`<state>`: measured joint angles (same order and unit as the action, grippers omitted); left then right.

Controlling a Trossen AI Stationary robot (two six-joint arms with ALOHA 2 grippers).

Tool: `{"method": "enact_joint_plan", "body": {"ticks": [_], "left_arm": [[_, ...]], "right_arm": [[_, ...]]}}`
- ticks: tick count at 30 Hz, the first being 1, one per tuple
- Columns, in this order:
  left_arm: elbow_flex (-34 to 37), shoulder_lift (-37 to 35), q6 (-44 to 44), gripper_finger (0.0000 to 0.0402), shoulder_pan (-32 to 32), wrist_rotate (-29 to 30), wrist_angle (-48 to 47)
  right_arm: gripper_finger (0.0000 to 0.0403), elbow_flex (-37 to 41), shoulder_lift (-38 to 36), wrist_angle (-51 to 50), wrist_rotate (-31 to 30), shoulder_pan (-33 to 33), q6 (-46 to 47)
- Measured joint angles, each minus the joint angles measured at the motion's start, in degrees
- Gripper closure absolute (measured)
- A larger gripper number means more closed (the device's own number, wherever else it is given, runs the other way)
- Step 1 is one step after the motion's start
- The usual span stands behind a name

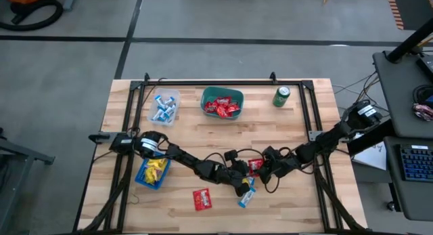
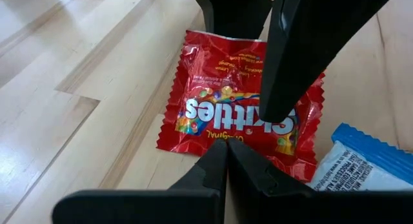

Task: Sort candy
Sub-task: Put the red candy into the green bin

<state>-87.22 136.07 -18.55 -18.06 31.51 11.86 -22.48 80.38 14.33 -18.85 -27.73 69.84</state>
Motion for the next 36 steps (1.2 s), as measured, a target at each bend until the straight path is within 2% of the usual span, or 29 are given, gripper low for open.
{"method": "enact_joint_plan", "body": {"ticks": [4,6,11,12,18,23,27,29,31,33,36], "left_arm": [[0.0,0.0,0.0,0.0401,0.0,0.0,0.0],[0.0,0.0,0.0,0.0401,0.0,0.0,0.1],[0.0,0.0,0.0,0.0401,-0.1,0.1,0.2],[0.0,0.0,0.1,0.0401,-0.2,0.3,0.3],[0.0,-2.4,3.3,0.0401,-1.1,1.2,-1.4],[0.3,-6.9,4.4,0.0402,-2.3,6.9,-8.5],[1.5,-11.6,6.9,0.0402,-4.2,13.9,-9.8],[3.3,-14.2,8.8,0.0402,-5.6,16.4,-7.8],[6.7,-17.2,10.8,0.0402,-6.6,16.3,-3.4],[11.7,-20.5,13.0,0.0402,-7.2,13.4,3.7],[21.1,-25.8,15.8,0.0402,-7.4,4.6,18.9]], "right_arm": [[0.0200,0.0,0.1,-0.1,-0.1,0.0,-0.2],[0.0240,0.1,0.2,-0.3,-0.3,0.0,-0.8],[0.0370,0.1,0.1,-0.1,-0.2,0.0,-3.0],[0.0379,0.1,0.0,-0.1,-0.1,0.0,-3.4],[0.0386,0.1,-0.8,-0.5,0.1,0.0,-4.8],[0.0388,0.2,-4.9,-0.4,-0.7,-0.1,-9.2],[0.0388,0.2,-9.1,0.3,-6.8,-0.4,-16.2],[0.0389,0.3,-10.9,2.1,-11.0,-1.0,-21.1],[0.0389,0.5,-11.8,5.9,-14.5,-2.0,-26.2],[0.0389,1.1,-12.1,11.2,-16.7,-2.8,-32.4],[0.0389,1.8,-11.4,20.2,-17.2,-3.2,-40.6]]}}
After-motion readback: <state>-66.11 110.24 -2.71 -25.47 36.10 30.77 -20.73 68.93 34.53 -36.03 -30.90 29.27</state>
